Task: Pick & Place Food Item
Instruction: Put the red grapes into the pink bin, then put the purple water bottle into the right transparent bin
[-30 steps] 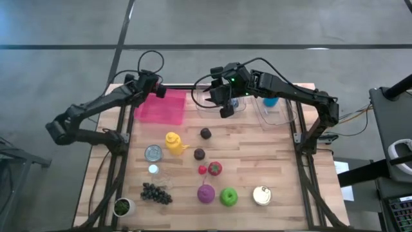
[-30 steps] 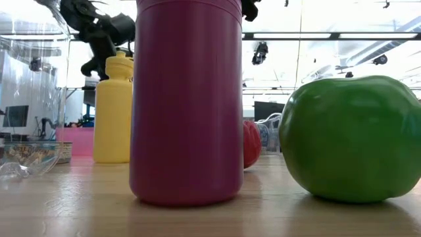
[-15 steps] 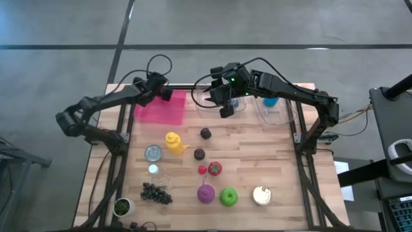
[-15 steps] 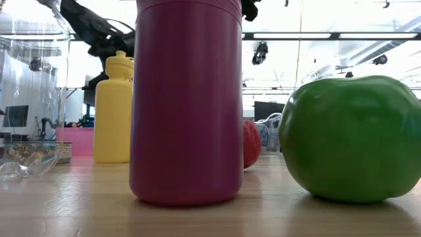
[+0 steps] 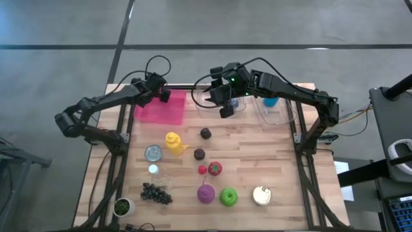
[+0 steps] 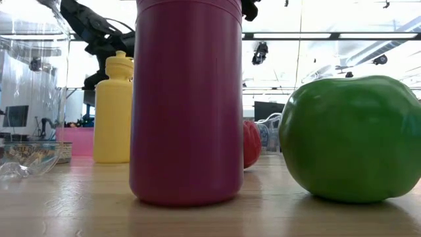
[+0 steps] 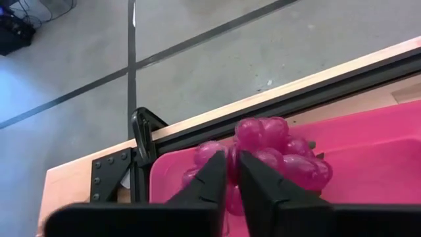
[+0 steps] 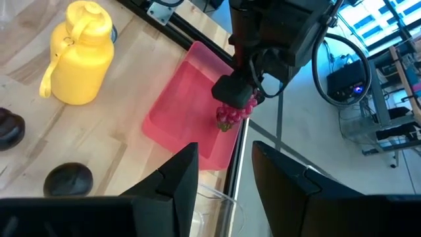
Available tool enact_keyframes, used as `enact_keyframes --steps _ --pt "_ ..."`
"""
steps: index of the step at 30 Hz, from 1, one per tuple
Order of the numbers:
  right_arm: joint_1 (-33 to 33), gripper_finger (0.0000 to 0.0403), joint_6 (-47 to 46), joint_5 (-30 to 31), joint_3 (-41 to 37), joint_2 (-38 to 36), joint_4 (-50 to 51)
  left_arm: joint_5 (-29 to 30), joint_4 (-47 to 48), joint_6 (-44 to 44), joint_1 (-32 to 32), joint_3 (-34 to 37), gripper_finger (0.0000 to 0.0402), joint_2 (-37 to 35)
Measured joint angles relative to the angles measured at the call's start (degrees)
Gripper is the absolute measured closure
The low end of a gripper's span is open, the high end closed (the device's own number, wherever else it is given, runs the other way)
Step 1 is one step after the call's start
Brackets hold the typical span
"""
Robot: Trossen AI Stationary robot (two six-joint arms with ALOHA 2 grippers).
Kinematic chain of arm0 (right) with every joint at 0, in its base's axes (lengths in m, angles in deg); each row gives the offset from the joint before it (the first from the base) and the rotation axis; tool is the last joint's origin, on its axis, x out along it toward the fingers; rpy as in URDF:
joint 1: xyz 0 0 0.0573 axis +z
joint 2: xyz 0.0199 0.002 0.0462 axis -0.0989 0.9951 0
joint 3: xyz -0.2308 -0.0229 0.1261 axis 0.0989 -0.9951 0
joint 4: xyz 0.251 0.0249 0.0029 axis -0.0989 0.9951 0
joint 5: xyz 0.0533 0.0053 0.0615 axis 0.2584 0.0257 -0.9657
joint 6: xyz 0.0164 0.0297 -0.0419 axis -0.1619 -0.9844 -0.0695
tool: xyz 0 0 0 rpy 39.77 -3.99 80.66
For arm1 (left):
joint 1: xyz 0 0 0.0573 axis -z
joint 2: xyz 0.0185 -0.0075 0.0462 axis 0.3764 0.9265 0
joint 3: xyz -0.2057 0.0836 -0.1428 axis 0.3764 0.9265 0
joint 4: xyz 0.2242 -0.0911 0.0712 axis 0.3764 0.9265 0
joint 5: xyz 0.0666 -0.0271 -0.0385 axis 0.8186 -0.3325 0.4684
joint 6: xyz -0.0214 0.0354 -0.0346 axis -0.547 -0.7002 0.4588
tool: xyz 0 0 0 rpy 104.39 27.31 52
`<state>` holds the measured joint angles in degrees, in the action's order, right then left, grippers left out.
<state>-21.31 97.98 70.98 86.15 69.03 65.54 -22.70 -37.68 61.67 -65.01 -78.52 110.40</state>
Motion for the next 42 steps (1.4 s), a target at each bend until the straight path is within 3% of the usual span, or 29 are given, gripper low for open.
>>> enact_keyframes --steps 6,12,18,27,38,42 --pt "0.0 0.0272 0.0 0.0 0.0 0.0 0.0 0.0 0.4 -0.1 0.0 0.0 0.0302 0.0" --pt "0.0 0.0279 0.0 0.0 0.0 0.0 0.0 0.0 0.5 -2.4 0.0 0.0 0.0281 0.0" --pt "0.0 0.0278 -0.2 0.0 0.0 0.0 0.1 0.0 1.2 -3.3 0.0 -0.6 0.0282 -3.6" --pt "0.0 0.0285 -0.2 0.0 0.0 0.0 2.4 0.0 6.2 -3.5 1.4 -1.1 0.0283 -19.0" --pt "1.2 0.0348 -0.6 -3.9 0.0 -1.2 5.8 -0.5 7.3 -1.5 12.6 -1.2 0.0287 -30.1" --pt "2.4 0.0367 -2.1 -4.0 0.0 -2.3 8.2 -0.5 7.1 -1.5 16.5 -1.2 0.0314 -31.2"
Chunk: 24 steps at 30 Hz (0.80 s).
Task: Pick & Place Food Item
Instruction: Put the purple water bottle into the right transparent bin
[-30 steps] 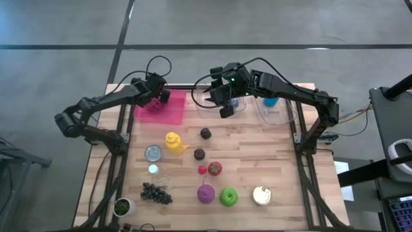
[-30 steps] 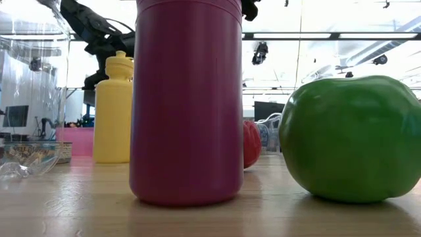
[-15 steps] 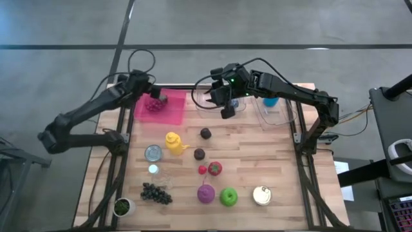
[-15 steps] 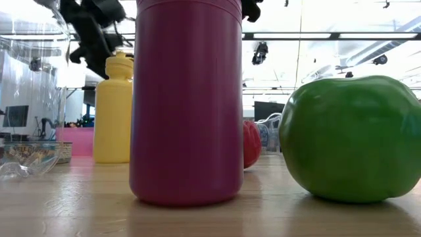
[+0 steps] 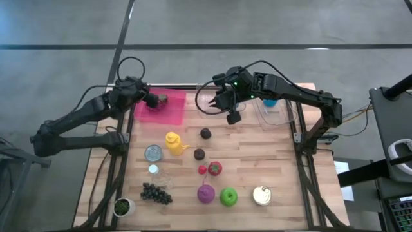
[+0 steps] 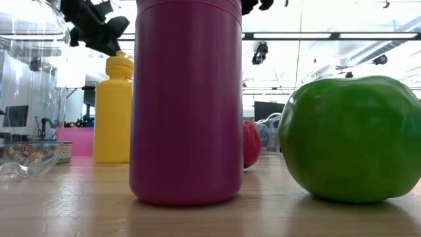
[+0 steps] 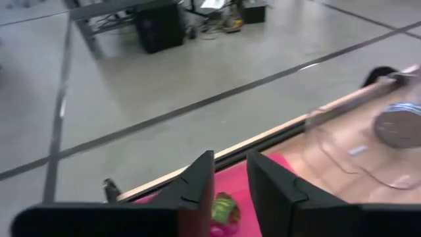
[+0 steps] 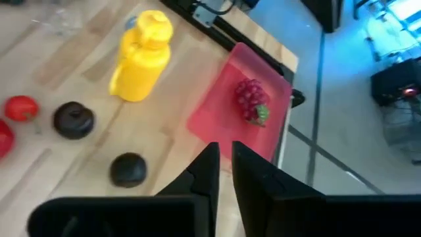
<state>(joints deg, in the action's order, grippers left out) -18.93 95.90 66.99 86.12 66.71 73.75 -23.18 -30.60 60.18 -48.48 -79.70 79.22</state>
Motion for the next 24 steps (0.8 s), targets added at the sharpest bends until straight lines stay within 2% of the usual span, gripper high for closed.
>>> enact_keyframes --steps 8,15,24 --pt "3.2 0.0388 -3.9 -0.2 -0.2 -0.7 7.8 0.0 0.0 0.0 6.6 0.0 0.0395 -0.6" --pt "6.1 0.0394 -5.2 -0.7 -2.2 -0.9 11.2 0.0 0.0 0.0 13.3 0.0 0.0398 -0.6" --pt "10.0 0.0394 -9.4 -3.5 -9.7 -5.0 11.1 0.0 0.0 0.0 23.5 0.0 0.04 -0.6"
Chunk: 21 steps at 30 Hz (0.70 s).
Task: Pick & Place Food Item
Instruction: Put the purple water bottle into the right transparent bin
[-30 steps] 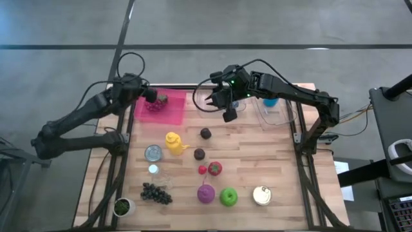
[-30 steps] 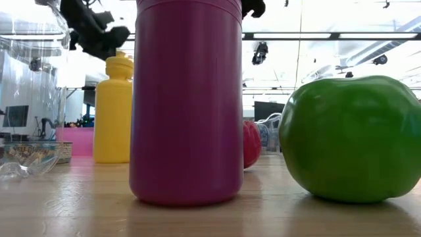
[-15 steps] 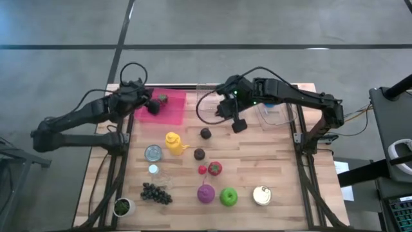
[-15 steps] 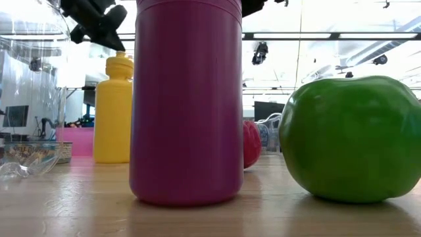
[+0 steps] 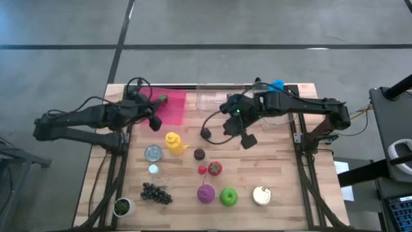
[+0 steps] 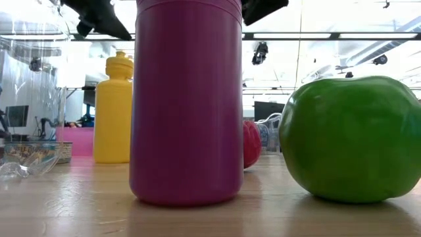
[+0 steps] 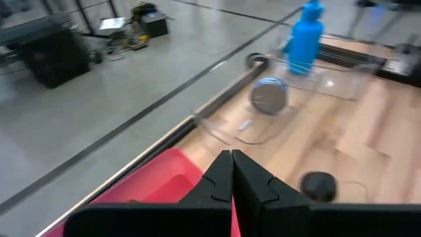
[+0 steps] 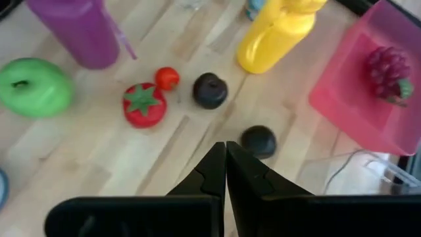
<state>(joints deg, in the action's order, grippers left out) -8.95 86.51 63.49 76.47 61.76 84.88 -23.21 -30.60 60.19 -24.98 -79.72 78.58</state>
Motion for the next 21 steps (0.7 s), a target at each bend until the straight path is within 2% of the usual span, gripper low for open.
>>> enact_keyframes --steps 11,21 --pt "7.8 0.0394 -3.1 0.0 -5.3 -3.3 -5.3 0.0 0.0 0.0 12.1 0.0 0.04 0.0" --pt "10.2 0.0394 -3.6 0.0 -6.9 -2.9 -7.2 0.0 0.0 -0.5 13.7 0.0 0.0399 0.0"
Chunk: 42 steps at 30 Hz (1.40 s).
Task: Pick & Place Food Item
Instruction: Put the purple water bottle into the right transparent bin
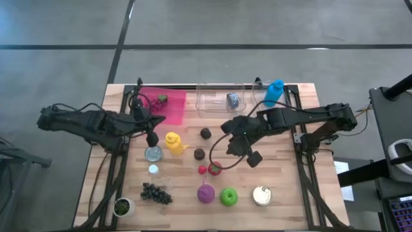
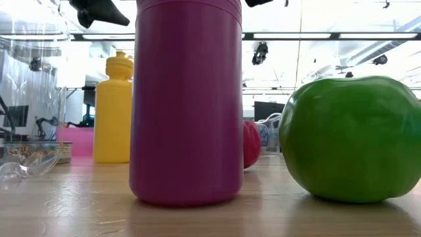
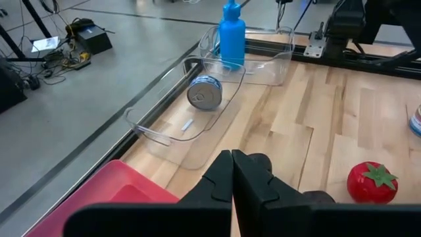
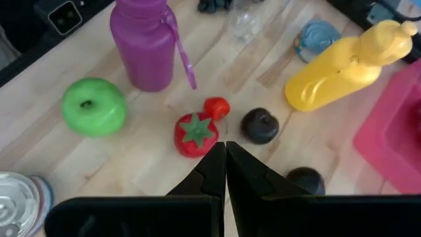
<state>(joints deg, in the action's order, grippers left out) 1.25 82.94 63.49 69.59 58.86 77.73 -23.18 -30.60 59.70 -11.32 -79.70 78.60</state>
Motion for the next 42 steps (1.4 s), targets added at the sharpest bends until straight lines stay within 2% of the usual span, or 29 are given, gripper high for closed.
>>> enact_keyframes --steps 10,24,30,35,42 --pt "0.1 0.0385 0.7 0.0 -0.8 0.5 -3.6 0.0 -0.2 0.0 0.0 0.0 0.0395 0.0" --pt "0.9 0.0268 3.3 0.4 -1.9 1.1 -10.4 0.0 -0.4 -0.2 0.0 0.0 0.0394 0.0" --pt "2.8 0.0232 5.3 0.5 -2.0 2.9 -13.8 0.0 -0.4 -0.2 0.0 0.0 0.0394 0.0" --pt "4.1 0.0221 7.3 0.3 -1.9 3.6 -15.4 0.0 -0.4 -0.2 0.0 0.1 0.0394 0.0" --pt "4.9 0.0226 7.4 -3.1 -1.9 5.6 -18.9 0.0 -0.2 -0.2 0.0 0.1 0.0394 0.0"
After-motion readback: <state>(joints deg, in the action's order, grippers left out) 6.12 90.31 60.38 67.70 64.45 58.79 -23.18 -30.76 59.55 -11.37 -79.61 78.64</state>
